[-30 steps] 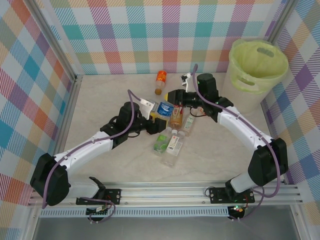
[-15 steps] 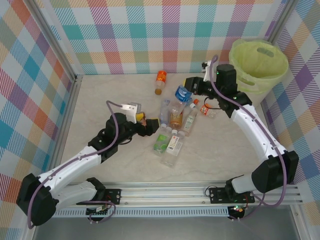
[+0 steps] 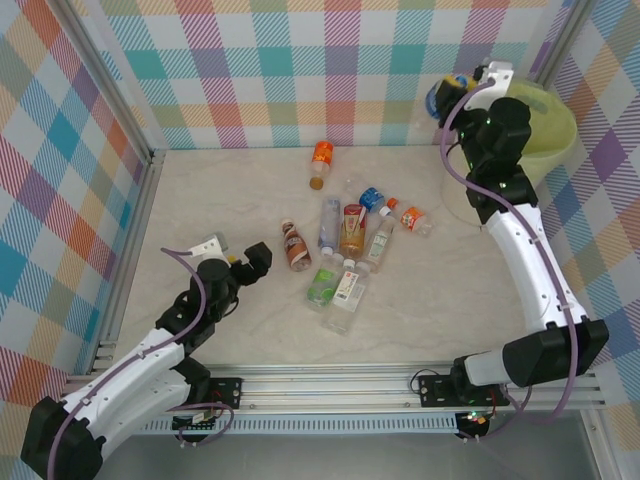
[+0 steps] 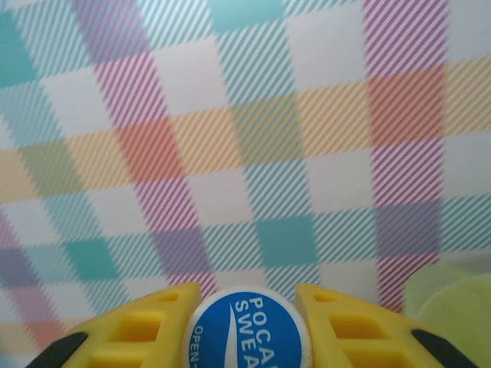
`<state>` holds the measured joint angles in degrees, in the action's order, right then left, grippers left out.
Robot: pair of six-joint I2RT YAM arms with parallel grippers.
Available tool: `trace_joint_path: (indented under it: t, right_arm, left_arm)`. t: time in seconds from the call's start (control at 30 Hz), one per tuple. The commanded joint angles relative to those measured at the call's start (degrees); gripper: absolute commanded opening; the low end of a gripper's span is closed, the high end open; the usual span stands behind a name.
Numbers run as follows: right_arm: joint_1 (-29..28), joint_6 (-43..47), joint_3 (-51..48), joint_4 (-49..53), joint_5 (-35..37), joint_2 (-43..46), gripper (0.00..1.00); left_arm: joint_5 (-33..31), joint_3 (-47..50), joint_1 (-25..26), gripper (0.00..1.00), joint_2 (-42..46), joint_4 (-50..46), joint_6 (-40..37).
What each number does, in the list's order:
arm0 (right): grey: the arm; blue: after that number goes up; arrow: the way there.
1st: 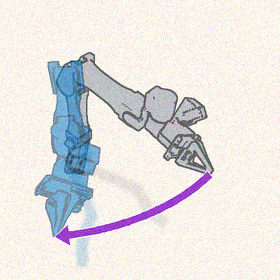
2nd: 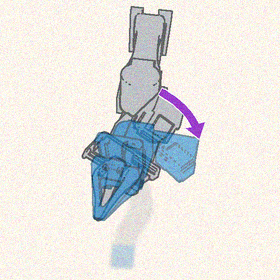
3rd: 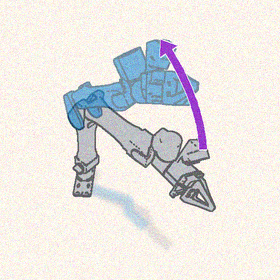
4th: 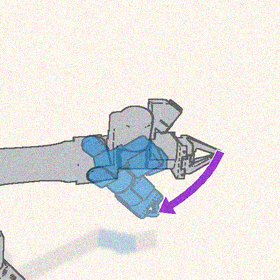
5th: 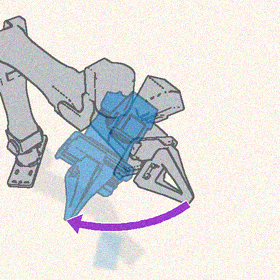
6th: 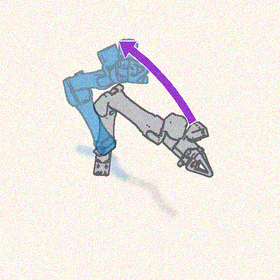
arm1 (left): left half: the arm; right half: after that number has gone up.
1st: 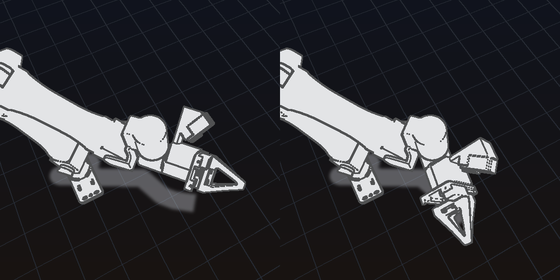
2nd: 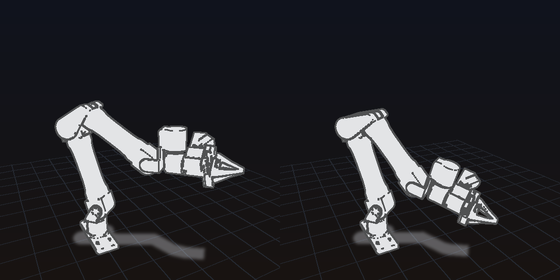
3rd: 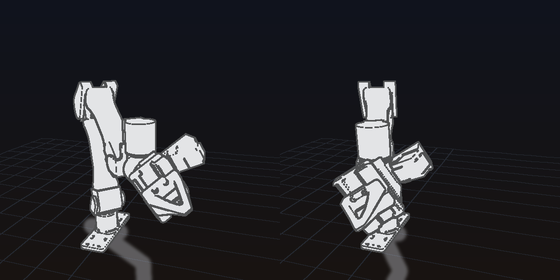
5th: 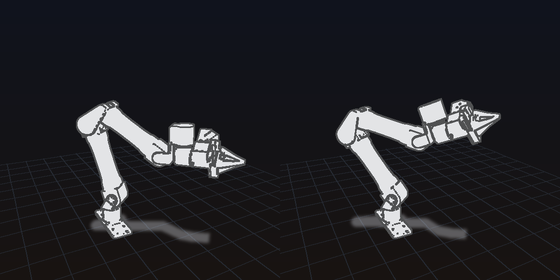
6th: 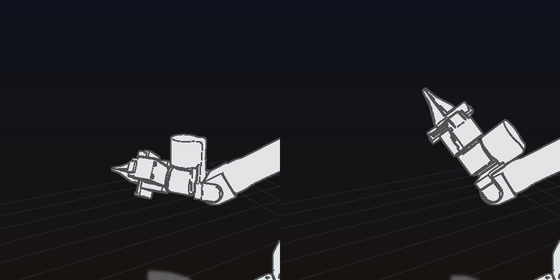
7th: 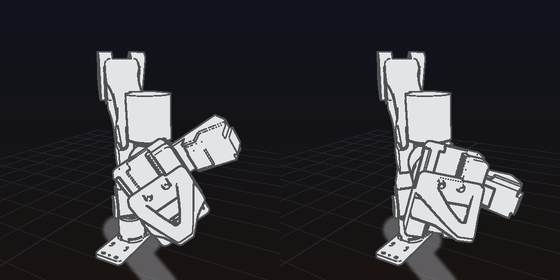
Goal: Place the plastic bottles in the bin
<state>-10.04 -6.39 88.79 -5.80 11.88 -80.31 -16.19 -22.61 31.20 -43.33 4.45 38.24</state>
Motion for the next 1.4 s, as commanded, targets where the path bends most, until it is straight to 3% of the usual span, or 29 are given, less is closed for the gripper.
trace_joint_path:
  t: [0.0, 0.2, 0.4, 0.67, 0.77, 0.9, 1.0, 1.3, 1.37]
  right_arm:
    - [3.6, 6.1, 2.7, -13.2, 14.1, -4.0, 0.00]
    - [7.9, 7.4, 3.7, -17.9, 22.7, -9.9, 0.00]
    - [10.8, 9.7, -1.1, -20.7, 26.1, -13.5, 0.00]
    - [15.1, 10.4, 4.1, -4.7, 24.9, -19.3, 0.05]
    - [15.4, 11.6, 3.5, -2.7, 24.8, -19.6, 0.18]
    - [15.3, 10.5, 2.7, 0.6, 25.1, -18.5, 0.50]
    - [15.5, 8.2, 2.1, 3.4, 25.2, -17.0, 0.66]
    - [15.4, 1.5, -1.3, 14.7, 18.8, -8.2, 0.99]
    - [15.5, -0.6, -3.3, 17.1, 15.0, -4.9, 1.00]
  left_arm:
    - [2.5, 0.2, -0.9, 1.00, -1.2, -0.1, 2.8]
    - [6.4, -1.7, -1.1, 1.00, -8.1, 1.6, 2.8]
    - [9.0, -4.6, -1.2, 1.00, -14.0, 1.4, 3.3]
    - [11.7, -8.6, -1.4, 1.00, -18.2, -2.9, 3.4]
    - [13.2, -9.6, -1.7, 1.00, -19.8, -3.3, 3.5]
    - [14.5, -12.7, -1.8, 1.00, -22.8, -5.6, 3.6]
    - [15.1, -14.4, -1.8, 1.00, -25.0, -6.5, 4.1]
    - [19.0, -21.1, -1.7, 1.00, -33.6, -10.4, 4.8]
    - [18.3, -22.5, -1.6, 1.00, -35.2, -11.9, 5.3]
